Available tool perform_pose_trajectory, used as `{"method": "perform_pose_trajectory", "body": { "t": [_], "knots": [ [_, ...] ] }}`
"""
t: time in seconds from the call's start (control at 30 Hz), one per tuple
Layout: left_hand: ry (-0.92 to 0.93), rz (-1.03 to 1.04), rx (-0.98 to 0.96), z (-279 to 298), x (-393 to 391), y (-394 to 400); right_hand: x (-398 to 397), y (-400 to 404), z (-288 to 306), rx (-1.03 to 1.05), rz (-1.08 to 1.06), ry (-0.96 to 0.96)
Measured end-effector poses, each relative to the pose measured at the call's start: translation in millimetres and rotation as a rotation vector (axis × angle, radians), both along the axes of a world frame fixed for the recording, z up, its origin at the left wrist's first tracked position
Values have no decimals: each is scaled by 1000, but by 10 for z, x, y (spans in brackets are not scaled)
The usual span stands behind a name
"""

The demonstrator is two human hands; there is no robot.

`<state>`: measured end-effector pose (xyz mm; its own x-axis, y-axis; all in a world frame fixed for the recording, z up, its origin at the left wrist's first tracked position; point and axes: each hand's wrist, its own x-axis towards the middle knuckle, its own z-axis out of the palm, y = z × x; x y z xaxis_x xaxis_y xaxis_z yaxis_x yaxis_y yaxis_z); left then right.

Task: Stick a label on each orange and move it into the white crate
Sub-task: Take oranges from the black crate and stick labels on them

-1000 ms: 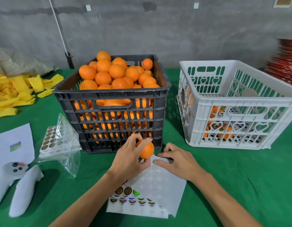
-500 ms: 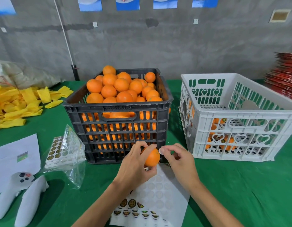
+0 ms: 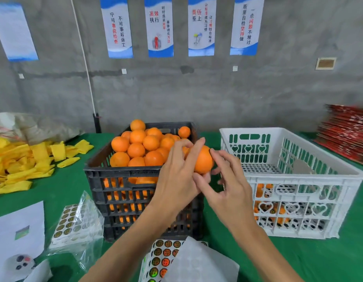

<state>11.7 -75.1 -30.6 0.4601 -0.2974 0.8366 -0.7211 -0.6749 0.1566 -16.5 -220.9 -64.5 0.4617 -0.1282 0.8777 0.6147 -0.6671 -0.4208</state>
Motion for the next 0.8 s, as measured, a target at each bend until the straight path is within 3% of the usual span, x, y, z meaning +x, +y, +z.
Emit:
{"method": "perform_pose_trajectory", "body": {
  "t": [0.23, 0.4, 0.6, 0.7, 0.8],
  "knots": [
    [8, -30, 157, 448, 471, -621, 306, -366, 473, -5, -451, 88],
    [176, -80, 265, 441, 800, -1005, 487, -660, 493, 10, -538, 324],
    [354, -186, 318, 435, 811, -1169, 563, -795, 403, -32, -552, 364],
    [334, -21, 465, 512, 799, -1075, 553, -790, 350, -72, -540, 406],
    [273, 139, 440, 522, 711, -798, 553, -755, 250, -136, -543, 413]
  ]
}}
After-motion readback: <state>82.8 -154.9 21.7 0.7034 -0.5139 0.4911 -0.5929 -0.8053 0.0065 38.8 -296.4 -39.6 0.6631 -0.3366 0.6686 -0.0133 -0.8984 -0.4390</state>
